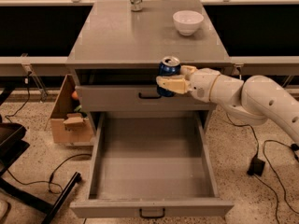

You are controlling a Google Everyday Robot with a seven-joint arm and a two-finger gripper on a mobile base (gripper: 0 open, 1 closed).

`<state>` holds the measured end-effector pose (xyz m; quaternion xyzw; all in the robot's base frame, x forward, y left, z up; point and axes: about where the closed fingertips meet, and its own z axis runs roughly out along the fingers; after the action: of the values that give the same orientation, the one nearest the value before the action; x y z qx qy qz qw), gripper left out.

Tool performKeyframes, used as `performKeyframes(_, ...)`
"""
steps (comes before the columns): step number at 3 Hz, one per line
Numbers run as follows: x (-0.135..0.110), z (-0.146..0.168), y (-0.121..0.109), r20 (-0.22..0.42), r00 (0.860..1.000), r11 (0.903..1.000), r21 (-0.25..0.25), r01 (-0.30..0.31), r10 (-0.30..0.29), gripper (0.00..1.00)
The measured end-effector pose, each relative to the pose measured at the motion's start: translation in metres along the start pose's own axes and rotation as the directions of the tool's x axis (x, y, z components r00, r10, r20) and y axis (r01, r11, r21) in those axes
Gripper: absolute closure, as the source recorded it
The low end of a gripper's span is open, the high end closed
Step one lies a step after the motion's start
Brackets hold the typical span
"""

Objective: Place pepsi can into middle drawer

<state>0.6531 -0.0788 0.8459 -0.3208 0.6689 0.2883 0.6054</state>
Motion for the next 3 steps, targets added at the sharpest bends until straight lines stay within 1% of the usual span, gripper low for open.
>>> performKeyframes(1, 0.000, 0.000, 0.000, 0.000, 1.000, 1.0000, 0.000, 0.000, 0.000, 1.00)
performKeyframes(2, 0.037, 0.006, 0.008, -0.069, 0.998, 1.0000, -0.007, -0.002, 0.001, 1.00)
performKeyframes(3, 0.143, 0.011, 0.034, -0.197, 0.980, 0.9979, -0.065, 0.009, -0.021, 1.00)
